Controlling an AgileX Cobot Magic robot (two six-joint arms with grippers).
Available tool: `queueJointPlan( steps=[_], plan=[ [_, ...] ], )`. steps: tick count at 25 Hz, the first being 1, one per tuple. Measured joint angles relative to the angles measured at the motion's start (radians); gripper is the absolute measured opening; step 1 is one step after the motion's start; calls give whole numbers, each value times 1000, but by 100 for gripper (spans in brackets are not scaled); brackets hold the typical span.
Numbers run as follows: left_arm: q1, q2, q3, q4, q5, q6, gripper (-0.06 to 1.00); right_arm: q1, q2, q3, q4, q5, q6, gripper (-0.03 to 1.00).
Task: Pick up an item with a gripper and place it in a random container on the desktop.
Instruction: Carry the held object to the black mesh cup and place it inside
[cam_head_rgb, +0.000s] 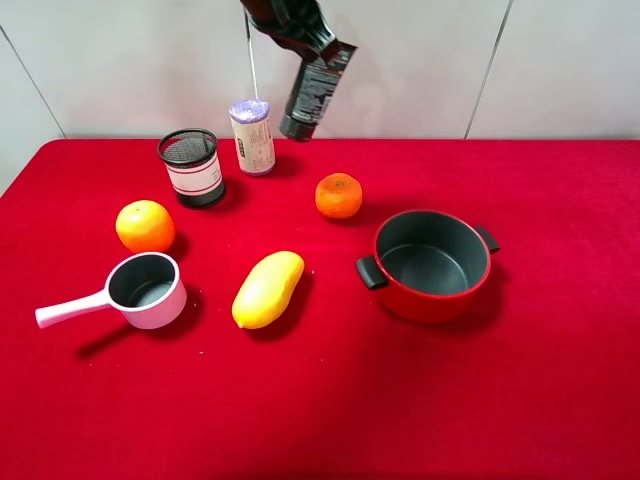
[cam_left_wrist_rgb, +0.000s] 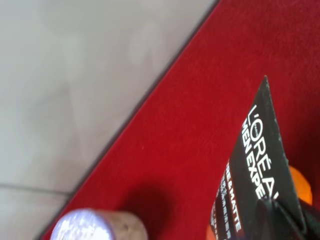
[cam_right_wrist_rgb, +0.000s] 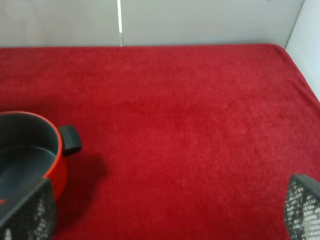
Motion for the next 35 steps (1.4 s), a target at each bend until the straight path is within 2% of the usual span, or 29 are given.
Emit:
queueJointPlan(
  steps=[7, 12, 18, 28, 35],
  plan=[
    [49, -71, 25, 26, 65, -13, 0, 0, 0, 0, 0, 0, 0, 69],
    [84, -155, 109, 89, 54, -57, 0, 0, 0, 0, 0, 0, 0, 69],
    [135, -240, 221, 102, 38, -76, 0, 0, 0, 0, 0, 0, 0, 69],
    [211, -346, 430, 108, -96, -104, 0, 0, 0, 0, 0, 0, 0, 69],
    [232, -369, 535, 130, -208, -104, 0, 0, 0, 0, 0, 0, 1, 69]
  ],
)
